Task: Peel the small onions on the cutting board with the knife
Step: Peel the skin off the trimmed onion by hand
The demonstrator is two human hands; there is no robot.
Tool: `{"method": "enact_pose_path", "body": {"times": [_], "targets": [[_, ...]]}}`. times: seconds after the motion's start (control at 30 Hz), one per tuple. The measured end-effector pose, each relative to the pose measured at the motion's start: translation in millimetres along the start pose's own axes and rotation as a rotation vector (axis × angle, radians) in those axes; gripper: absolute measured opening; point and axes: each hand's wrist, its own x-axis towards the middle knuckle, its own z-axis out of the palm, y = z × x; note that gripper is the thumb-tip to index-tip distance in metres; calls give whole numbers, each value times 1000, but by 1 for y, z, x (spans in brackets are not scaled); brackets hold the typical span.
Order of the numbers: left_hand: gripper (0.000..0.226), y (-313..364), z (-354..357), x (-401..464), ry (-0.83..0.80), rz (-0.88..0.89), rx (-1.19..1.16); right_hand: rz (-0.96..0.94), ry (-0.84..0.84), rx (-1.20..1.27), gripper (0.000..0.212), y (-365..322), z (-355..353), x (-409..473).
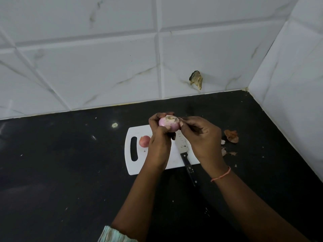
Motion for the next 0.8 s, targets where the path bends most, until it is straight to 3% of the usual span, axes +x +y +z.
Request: {"method": "enact_pose_path", "body": {"times": [0.13,0.3,0.6,0.8], "targets": [[32,3,1,-1,-10,-24,-101,67,9,13,14,0,-1,0],[32,4,0,-1,-39,-32,-112,84,-120,78,33,-7,2,-1],[31,7,6,-3,21,-67,-172,122,-35,23,7,0,4,0],[24,7,8,-5,-17,-161,-263,274,17,141,13,0,-1,7]]}}
